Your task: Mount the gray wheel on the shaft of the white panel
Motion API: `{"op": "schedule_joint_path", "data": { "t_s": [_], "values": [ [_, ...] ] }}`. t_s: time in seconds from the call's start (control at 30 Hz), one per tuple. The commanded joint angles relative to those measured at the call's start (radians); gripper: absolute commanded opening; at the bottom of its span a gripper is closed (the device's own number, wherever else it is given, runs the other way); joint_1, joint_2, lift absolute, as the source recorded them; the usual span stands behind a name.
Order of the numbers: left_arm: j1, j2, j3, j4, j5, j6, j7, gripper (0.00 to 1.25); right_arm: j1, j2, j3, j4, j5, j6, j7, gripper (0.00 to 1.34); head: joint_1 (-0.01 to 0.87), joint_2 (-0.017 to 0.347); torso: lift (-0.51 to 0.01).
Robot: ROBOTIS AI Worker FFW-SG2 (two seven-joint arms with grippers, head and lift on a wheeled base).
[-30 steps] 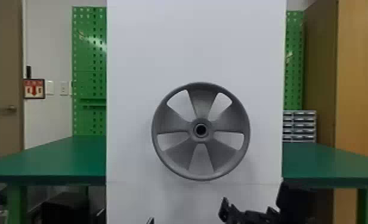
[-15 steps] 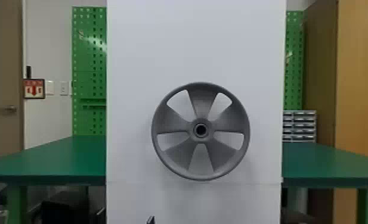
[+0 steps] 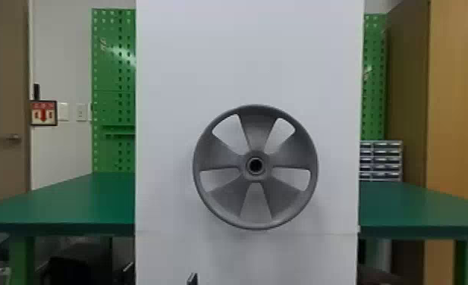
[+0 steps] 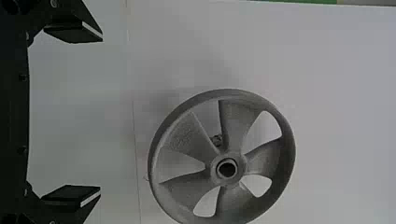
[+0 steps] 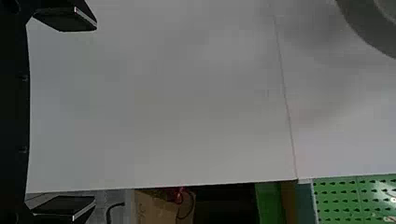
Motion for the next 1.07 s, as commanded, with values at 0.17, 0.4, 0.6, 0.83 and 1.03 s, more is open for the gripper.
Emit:
{"op": "schedule_joint_path", "data": {
  "t_s": [0.17, 0.4, 0.6, 0.83, 1.03],
  "values": [
    [0.006, 0.0, 0.0, 0.0, -0.002, -0.005, 0.0, 1.12, 0.046, 0.0, -0.022, 0.191, 0.052, -0.178, 0.048, 1.34, 0.034, 0.031, -0.49],
    [0.01, 0.0, 0.0, 0.0, 0.019, -0.005, -0.002, 1.12, 0.061, 0.03, -0.048, 0.276, 0.081, -0.271, 0.061, 1.34, 0.034, 0.031, -0.49],
    [0.027, 0.002, 0.031, 0.0, 0.058, 0.0, -0.038, 1.12, 0.058, 0.045, -0.062, 0.289, 0.116, -0.277, 0.061, 1.34, 0.034, 0.031, -0.49],
    [0.026, 0.003, 0.038, 0.0, 0.081, 0.0, -0.067, 1.12, 0.049, 0.046, -0.065, 0.309, 0.118, -0.294, 0.061, 1.31, 0.034, 0.031, -0.49],
    [0.024, 0.008, 0.044, 0.001, 0.093, 0.0, -0.101, 1.12, 0.049, 0.056, -0.076, 0.325, 0.125, -0.306, 0.061, 1.31, 0.034, 0.031, -0.49]
  ]
}}
